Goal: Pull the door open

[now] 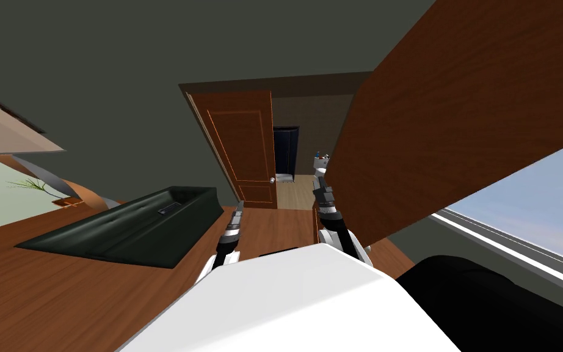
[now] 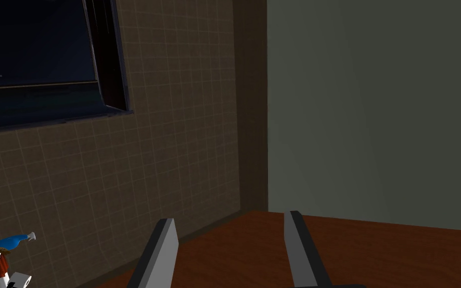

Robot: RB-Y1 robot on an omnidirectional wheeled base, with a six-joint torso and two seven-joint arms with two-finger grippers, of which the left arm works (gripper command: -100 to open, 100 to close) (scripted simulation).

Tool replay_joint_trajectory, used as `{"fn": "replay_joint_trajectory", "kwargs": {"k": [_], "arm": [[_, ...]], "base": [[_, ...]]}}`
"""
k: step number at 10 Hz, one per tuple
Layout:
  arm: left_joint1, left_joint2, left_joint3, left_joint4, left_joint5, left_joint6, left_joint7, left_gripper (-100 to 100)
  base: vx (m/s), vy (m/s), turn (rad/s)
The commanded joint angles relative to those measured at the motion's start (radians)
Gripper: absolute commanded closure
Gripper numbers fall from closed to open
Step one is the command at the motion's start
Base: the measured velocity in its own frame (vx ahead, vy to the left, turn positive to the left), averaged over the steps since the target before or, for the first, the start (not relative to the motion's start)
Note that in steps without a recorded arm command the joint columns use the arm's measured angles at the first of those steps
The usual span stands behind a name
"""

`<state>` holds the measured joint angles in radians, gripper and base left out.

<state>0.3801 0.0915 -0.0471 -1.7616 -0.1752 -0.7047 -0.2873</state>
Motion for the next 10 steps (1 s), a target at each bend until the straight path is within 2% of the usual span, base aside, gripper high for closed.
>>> {"fn": "replay_joint_trajectory", "kwargs": {"k": [1,10], "arm": [[-0.01,0.004,0.001,0.03,-0.011,-0.004,-0.033,-100],[-0.076,0.011,-0.004,0.211,-0.076,-0.03,-0.217,-100]], "base": [[0.097,-0.01,0.003],[0.096,-0.015,0.008]]}}
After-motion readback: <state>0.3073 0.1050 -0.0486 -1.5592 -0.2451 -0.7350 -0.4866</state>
